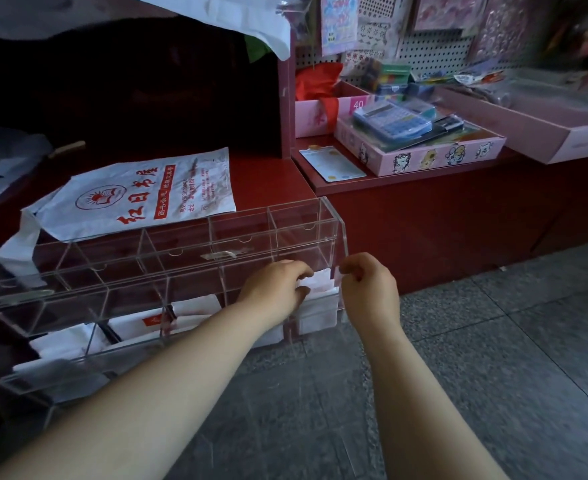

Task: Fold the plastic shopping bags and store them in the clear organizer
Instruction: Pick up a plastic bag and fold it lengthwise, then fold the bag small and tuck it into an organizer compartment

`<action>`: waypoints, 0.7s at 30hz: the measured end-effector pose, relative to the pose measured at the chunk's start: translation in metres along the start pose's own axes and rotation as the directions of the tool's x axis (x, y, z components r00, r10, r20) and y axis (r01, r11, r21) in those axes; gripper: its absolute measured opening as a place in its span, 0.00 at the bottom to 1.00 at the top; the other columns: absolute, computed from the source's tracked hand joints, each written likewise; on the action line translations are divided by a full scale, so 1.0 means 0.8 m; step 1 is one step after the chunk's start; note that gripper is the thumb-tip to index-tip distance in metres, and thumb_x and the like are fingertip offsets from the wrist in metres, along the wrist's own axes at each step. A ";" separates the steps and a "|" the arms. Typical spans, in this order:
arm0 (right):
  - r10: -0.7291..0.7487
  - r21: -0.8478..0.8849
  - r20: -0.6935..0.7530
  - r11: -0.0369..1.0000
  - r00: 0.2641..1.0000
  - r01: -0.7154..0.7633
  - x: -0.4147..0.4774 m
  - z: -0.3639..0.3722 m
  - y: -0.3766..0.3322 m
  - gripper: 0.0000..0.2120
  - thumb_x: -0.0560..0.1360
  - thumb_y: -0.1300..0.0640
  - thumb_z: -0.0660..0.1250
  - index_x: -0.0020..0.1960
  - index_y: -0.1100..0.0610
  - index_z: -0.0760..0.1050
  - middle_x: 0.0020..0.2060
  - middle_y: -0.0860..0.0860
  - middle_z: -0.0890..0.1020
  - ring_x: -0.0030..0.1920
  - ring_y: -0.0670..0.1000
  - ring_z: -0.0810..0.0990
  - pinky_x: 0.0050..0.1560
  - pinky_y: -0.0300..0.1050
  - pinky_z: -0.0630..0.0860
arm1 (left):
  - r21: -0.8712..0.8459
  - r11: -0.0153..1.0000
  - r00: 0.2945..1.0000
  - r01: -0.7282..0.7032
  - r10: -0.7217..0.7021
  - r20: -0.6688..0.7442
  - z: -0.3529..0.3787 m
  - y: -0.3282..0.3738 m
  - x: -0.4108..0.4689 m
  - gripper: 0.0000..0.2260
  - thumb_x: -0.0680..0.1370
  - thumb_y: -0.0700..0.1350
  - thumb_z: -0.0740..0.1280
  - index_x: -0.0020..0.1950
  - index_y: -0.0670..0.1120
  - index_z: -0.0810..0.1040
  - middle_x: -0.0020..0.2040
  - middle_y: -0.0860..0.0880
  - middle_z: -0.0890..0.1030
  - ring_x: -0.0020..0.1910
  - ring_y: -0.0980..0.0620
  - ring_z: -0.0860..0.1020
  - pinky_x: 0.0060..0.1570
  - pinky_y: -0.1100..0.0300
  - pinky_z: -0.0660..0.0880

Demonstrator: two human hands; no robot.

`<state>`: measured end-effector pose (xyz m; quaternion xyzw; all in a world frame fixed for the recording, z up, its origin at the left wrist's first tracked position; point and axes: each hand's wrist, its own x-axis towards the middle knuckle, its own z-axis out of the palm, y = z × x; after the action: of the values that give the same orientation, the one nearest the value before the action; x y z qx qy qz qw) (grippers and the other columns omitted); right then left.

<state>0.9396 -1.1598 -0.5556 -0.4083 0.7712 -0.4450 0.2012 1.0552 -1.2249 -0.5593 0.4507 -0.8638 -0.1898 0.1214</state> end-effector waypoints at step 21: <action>-0.529 -0.044 0.081 0.845 0.845 0.533 -0.036 0.064 -0.105 0.08 0.72 0.64 0.66 0.50 0.61 0.78 0.39 0.44 0.75 0.46 0.50 0.73 0.46 0.39 0.68 | 0.189 0.946 0.844 0.262 -0.130 -0.521 -0.112 -0.190 -0.157 0.32 0.72 0.61 0.52 0.65 0.39 0.72 0.65 0.39 0.73 0.64 0.38 0.71 0.65 0.46 0.59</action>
<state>1.0288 -1.1864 -0.5126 -0.6264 0.6351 -0.4445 0.0823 1.2715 -1.2198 -0.5499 0.5827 -0.7682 0.0339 0.2630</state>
